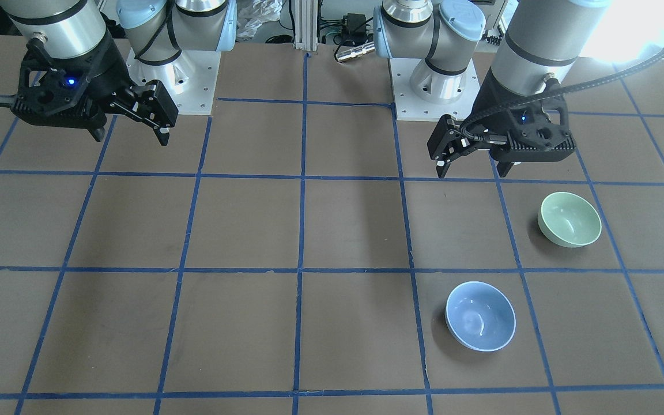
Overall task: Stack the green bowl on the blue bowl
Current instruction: 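Move the left gripper away from the blue bowl toward the green bowl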
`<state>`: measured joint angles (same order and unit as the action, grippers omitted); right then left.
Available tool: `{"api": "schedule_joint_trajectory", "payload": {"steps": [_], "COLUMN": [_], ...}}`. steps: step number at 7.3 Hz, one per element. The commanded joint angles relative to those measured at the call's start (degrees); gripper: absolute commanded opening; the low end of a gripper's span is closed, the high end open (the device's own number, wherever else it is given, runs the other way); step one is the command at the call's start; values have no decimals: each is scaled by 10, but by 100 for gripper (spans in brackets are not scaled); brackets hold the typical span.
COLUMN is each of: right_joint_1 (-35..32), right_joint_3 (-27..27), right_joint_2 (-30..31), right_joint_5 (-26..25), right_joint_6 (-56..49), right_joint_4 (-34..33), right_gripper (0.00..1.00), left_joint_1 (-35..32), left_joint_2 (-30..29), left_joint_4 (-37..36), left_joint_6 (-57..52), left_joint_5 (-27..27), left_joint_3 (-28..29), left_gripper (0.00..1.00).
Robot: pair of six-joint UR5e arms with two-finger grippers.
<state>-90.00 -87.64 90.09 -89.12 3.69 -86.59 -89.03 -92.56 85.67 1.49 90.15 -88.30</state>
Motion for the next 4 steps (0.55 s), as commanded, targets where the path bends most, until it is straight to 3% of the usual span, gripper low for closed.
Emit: {"api": "schedule_joint_trajectory", "payload": {"steps": [1,4], "right_joint_1": [0,0], "right_joint_3": [0,0], "right_joint_2": [0,0], "right_joint_5": [0,0], "right_joint_6": [0,-1], "right_joint_4": [0,-1], "right_gripper": [100,100], "left_joint_1": [28,209], "left_joint_2": [-2,-21], "left_joint_4": [-8,-34], "left_joint_6": [-23,-210], "left_joint_5": [25,32], "left_joint_3": [1,-54], "left_gripper": [100,100]}}
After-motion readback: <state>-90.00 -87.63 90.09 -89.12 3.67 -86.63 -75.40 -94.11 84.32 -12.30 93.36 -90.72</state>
